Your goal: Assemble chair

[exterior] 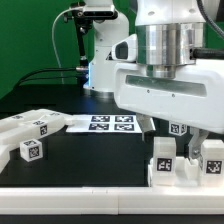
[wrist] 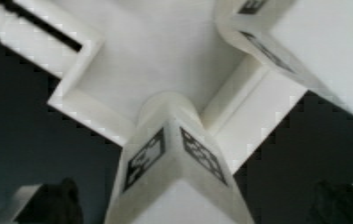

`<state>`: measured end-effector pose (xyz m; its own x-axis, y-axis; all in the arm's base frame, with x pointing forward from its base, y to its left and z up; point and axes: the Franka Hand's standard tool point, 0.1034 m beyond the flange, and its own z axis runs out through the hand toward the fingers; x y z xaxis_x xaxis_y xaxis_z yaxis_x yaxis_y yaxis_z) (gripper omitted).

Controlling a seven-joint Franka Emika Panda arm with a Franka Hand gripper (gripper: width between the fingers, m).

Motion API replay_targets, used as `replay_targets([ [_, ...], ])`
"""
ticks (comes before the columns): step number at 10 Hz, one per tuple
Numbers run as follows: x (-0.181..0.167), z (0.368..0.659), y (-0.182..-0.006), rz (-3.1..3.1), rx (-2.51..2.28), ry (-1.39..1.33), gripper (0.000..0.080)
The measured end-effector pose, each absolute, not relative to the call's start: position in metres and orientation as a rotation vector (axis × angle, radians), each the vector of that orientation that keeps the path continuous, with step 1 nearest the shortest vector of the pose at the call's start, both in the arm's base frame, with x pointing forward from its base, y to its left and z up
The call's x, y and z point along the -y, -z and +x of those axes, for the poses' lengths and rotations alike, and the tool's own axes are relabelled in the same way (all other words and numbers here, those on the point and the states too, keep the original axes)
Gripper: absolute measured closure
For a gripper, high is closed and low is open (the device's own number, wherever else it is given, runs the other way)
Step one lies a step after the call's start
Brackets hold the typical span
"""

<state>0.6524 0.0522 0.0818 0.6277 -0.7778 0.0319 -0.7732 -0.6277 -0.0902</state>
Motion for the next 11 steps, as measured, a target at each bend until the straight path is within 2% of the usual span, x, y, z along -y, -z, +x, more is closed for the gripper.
replay_targets([
  [4, -0.0484, 0.6506, -0.0786, -3.064, -0.626, 0.140, 0.0151],
  [6, -0.0484, 0.6499, -0.0771, -3.056, -0.671, 0.143, 0.0166],
  [8, -0.0485, 0.6499, -0.0770, -3.038, -0.734, 0.143, 0.0520],
  [11, -0.0484, 0.6500, -0.0766, -2.921, -1.087, 0.141, 0.0515],
])
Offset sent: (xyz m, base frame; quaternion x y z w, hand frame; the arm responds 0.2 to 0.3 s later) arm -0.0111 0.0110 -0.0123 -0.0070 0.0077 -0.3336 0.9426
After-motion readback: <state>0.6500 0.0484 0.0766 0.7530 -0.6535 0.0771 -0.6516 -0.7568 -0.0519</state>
